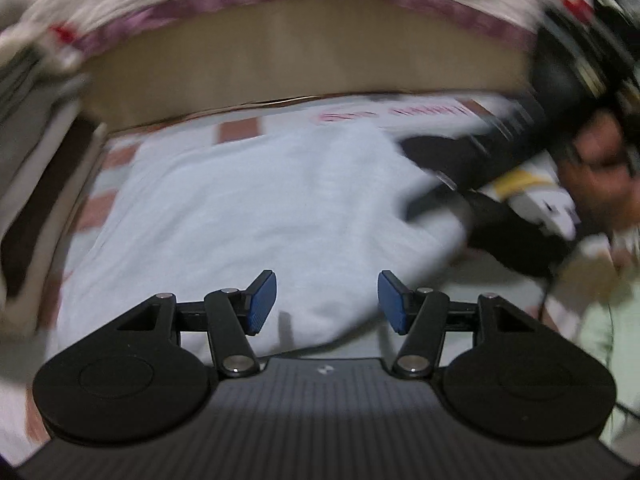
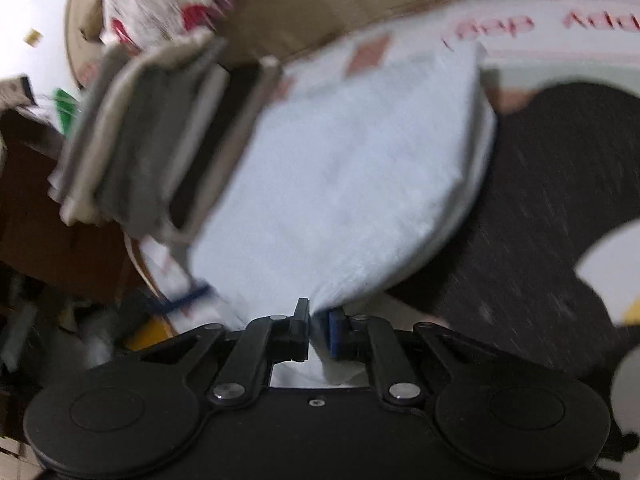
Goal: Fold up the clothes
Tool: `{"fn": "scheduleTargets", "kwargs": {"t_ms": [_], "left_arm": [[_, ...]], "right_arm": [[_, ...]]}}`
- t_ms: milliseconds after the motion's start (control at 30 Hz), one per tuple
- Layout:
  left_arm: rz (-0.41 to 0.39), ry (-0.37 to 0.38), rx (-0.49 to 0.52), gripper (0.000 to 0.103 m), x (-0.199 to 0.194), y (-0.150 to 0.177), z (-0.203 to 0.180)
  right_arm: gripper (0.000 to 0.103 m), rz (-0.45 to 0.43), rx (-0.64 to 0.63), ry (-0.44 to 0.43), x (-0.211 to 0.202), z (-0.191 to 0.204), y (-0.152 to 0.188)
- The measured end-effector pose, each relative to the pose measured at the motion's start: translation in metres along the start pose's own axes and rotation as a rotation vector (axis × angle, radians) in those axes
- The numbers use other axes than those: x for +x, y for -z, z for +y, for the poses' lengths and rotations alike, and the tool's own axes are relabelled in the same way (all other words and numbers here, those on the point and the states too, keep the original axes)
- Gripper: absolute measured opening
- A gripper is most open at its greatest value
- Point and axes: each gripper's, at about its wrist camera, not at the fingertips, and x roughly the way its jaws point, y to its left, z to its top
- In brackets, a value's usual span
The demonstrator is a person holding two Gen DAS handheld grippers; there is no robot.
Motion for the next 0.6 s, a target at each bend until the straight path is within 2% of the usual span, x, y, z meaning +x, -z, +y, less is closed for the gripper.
{"fn": "scheduleTargets", "kwargs": {"t_ms": [33, 133, 267, 367, 400, 433, 467, 500, 533, 567, 600], "left_arm": [[-0.002, 0.008, 0.050, 0.056, 0.000, -0.002, -0.011], [-0.029, -0.011, 0.057, 0.062, 0.007, -0.007, -0.029], [-0.122, 0.007, 0.006, 0.065, 0.033, -0.014, -0.031], [-0.143, 0.015, -0.097, 0.023, 0.034, -0.020, -0.015], [-0.149, 0.018, -0.132, 0.015, 0.034, -0.022, -0.009], [-0.156, 0.021, -0.167, 0.014, 0.035, -0.024, -0.003], [-0.158, 0.017, -0.193, 0.014, 0.033, -0.024, 0.002], [-0.159, 0.015, -0.209, 0.013, 0.032, -0.023, 0.006], [-0.165, 0.017, -0.228, 0.013, 0.030, -0.023, 0.009], [-0.171, 0.020, -0.247, 0.013, 0.028, -0.022, 0.013], [-0.177, 0.023, -0.266, 0.013, 0.026, -0.021, 0.016]], "right_arm": [[0.012, -0.007, -0.002, -0.009, -0.003, 0.005, -0.004], [0.011, -0.003, -0.033, -0.010, -0.010, 0.021, -0.013], [0.011, -0.001, -0.081, -0.055, -0.013, 0.035, -0.022], [0.010, 0.025, -0.094, -0.077, -0.015, 0.040, -0.023], [0.011, 0.025, -0.088, -0.095, -0.018, 0.039, -0.025], [0.012, 0.022, -0.076, -0.113, -0.020, 0.038, -0.027], [0.017, 0.003, -0.041, -0.123, -0.024, 0.033, -0.030], [0.049, -0.034, 0.010, -0.113, -0.029, 0.026, -0.033], [0.067, -0.067, 0.061, -0.102, -0.033, 0.017, -0.036], [0.079, -0.082, 0.114, -0.088, -0.034, 0.007, -0.039], [0.079, -0.098, 0.167, -0.074, -0.035, -0.003, -0.042]]}}
